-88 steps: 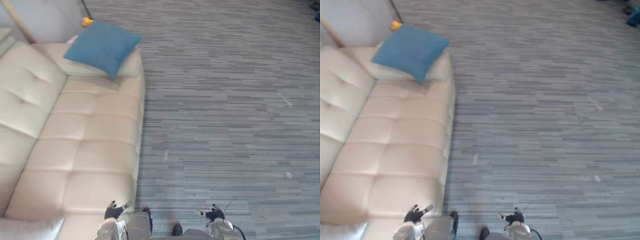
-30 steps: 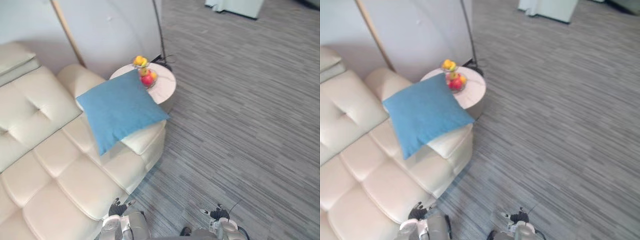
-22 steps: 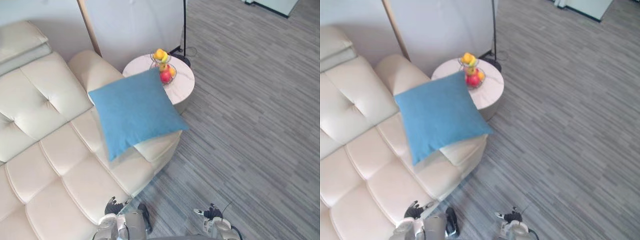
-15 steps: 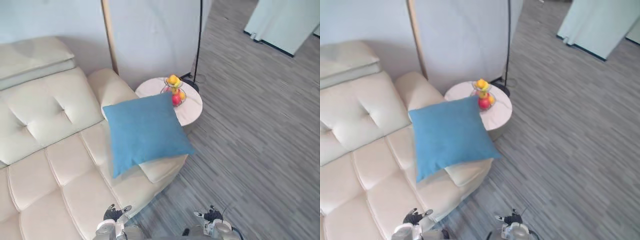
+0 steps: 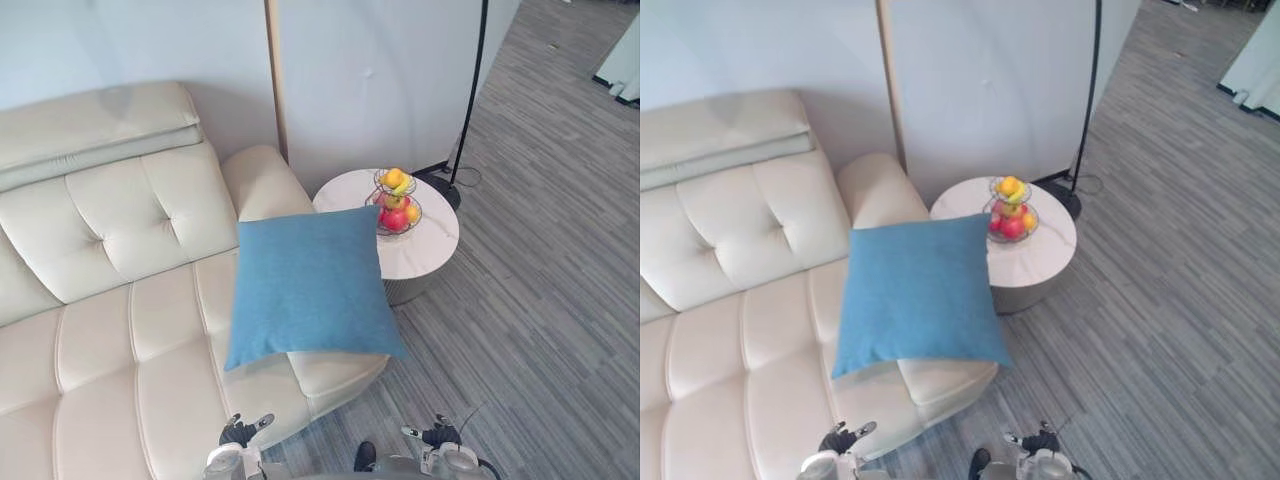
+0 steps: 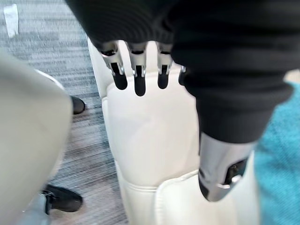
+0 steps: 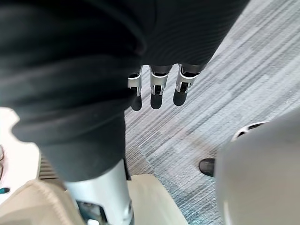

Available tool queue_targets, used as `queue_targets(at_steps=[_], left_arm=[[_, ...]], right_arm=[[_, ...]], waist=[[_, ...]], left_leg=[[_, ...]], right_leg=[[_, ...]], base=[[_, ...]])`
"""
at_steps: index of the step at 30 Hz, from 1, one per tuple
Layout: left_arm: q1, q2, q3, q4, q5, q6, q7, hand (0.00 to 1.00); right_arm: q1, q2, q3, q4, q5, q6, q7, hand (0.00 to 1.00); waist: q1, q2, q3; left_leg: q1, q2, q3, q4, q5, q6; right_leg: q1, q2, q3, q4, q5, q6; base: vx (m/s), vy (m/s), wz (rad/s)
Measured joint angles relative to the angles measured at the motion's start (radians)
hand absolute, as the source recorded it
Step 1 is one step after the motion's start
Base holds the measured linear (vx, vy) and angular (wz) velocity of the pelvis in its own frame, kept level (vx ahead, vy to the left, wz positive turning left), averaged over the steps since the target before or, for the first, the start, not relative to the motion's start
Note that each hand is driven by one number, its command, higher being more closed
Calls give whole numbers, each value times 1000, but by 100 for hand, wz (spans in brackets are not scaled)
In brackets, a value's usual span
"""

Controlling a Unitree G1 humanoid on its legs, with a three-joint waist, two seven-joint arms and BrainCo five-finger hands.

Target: Pick up cushions and gather them together orderly.

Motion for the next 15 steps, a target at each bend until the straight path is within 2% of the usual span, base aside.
queue_targets(at_steps=[3,8,12,15], left_arm=[[6,24,-1,-32,-17,0,1,0],[3,130,3,-137,-37,-3,6,0],[5,186,51,-216,-65,-7,38,0],[2,192,78,-253,-100,-7,42,0]], right_arm=[[11,-10,-2,-97,2,0,-5,0],[-27,-98,-43,-312,13,-21,-15,0],[-81,-156,-59,-380,18,-38,-17,0],[-115,-176,-64,-380,20,-37,-21,0]], waist=[[-1,-15,-10],[-5,-21,-13],[-5,-21,-18],[-5,-24,-20]], left_leg=[[-11,-22,-21,-1,5,7],[-37,-62,-47,-6,34,20],[-56,-71,-51,-11,39,28],[-68,-80,-61,-29,53,33]], right_leg=[[18,-14,-11,-38,16,15],[38,-41,-32,-117,67,24],[41,-43,-36,-162,100,24],[41,-45,-42,-196,126,24]], base=[[35,61,22],[13,62,16],[-37,24,4],[-58,9,9]])
